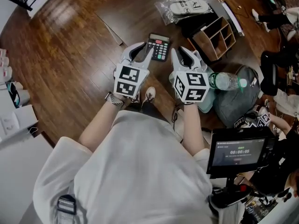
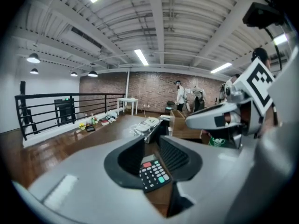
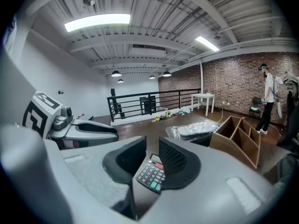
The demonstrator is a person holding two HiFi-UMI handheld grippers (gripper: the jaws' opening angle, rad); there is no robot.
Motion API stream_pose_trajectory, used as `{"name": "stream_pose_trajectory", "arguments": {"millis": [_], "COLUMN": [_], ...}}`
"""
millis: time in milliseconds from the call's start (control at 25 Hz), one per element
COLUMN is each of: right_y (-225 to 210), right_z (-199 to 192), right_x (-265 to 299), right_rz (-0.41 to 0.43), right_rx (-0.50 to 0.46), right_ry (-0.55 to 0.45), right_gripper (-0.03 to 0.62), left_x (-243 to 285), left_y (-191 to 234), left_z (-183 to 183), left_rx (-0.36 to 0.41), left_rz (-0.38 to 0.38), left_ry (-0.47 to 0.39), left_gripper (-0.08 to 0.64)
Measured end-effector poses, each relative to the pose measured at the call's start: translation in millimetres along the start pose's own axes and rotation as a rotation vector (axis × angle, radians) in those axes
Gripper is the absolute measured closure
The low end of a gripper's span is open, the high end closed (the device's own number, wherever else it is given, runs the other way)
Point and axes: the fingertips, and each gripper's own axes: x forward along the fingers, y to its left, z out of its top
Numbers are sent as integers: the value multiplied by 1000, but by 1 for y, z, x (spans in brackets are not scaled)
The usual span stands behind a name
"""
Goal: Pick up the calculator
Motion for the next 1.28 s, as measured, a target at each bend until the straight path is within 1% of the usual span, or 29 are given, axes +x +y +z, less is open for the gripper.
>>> {"name": "stream_pose_trajectory", "arguments": {"millis": [80, 160, 240, 320, 400, 520, 640, 800, 880, 1040, 1080, 1240, 1280], "right_y": [-3, -6, -8, -10, -11, -10, -7, -3, 0, 1, 2, 10, 13], "right_z": [-15, -27, -39, -51, -66, -95, -120, -148, -160, -182, -187, -198, -198], "right_x": [9, 18, 25, 32, 38, 45, 52, 64, 67, 69, 68, 69, 69], "right_rz": [19, 33, 45, 55, 54, 26, 15, 4, -7, -44, -51, -58, -53], "right_rx": [5, 16, 34, 70, 110, 150, 227, 403, 463, 519, 538, 580, 591], "right_ry": [48, 90, 124, 155, 195, 276, 318, 350, 375, 416, 425, 449, 452], "right_gripper": [491, 482, 480, 480, 480, 480, 453, 442, 430, 395, 391, 380, 379], "left_x": [9, 17, 24, 34, 46, 66, 83, 108, 116, 125, 125, 136, 137], "left_y": [1, 4, 8, 15, 20, 27, 34, 43, 44, 41, 41, 53, 54], "left_z": [-17, -31, -39, -43, -51, -66, -74, -89, -97, -113, -114, -112, -111], "left_rx": [-18, -25, -27, -30, -37, -47, -29, 30, 70, 205, 235, 321, 340], "left_rz": [-6, -6, -8, -23, -64, -141, -189, -232, -277, -406, -427, -455, -473], "left_ry": [52, 95, 114, 108, 124, 166, 187, 229, 256, 351, 379, 456, 477], "left_gripper": [425, 408, 402, 391, 390, 385, 373, 353, 344, 344, 344, 342, 342]}}
